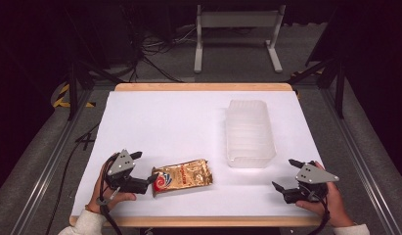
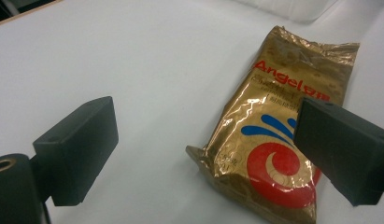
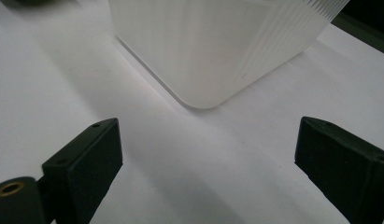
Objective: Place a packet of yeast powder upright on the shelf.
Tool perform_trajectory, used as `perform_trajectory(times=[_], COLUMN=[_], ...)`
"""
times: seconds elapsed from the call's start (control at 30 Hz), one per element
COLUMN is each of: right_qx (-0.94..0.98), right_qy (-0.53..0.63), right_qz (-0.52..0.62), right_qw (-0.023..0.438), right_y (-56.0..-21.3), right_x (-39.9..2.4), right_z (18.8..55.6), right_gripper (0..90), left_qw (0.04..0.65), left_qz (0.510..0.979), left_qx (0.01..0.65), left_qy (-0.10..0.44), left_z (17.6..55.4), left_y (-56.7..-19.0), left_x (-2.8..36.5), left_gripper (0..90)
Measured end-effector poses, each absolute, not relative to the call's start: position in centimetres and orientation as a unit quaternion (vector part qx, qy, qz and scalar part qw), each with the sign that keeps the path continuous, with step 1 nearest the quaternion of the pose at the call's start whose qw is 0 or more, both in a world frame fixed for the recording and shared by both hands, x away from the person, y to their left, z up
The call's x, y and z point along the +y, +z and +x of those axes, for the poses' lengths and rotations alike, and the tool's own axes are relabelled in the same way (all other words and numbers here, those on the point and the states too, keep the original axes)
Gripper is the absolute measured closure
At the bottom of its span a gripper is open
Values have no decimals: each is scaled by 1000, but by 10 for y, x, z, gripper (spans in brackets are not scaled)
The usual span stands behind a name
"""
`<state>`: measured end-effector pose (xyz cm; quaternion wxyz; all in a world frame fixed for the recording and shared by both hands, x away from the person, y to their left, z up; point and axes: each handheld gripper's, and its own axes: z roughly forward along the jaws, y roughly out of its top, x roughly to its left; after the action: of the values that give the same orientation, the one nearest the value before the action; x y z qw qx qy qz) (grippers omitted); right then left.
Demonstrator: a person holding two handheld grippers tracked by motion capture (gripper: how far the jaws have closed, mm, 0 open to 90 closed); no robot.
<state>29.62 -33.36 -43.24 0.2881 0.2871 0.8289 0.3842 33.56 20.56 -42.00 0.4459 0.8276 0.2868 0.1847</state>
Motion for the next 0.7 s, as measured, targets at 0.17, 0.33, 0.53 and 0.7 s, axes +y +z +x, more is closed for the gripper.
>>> perform_trajectory(times=[0.17, 0.33, 0.53, 0.7], right_qx=[825, 826, 829, 832], right_qy=[384, 382, 380, 378], right_qz=[298, 298, 295, 292], right_qw=[289, 290, 285, 283], right_y=[-432, -432, -433, -434], right_x=[-339, -338, -335, -335], right_z=[295, 295, 298, 300], right_gripper=[82, 83, 82, 82], left_qw=[456, 453, 460, 459], left_qz=[822, 824, 823, 832], left_qx=[292, 290, 288, 273], left_qy=[178, 177, 165, 150], left_z=[338, 336, 338, 346], left_y=[-421, -422, -419, -411], left_x=[208, 211, 213, 204], left_gripper=[83, 83, 101, 123])
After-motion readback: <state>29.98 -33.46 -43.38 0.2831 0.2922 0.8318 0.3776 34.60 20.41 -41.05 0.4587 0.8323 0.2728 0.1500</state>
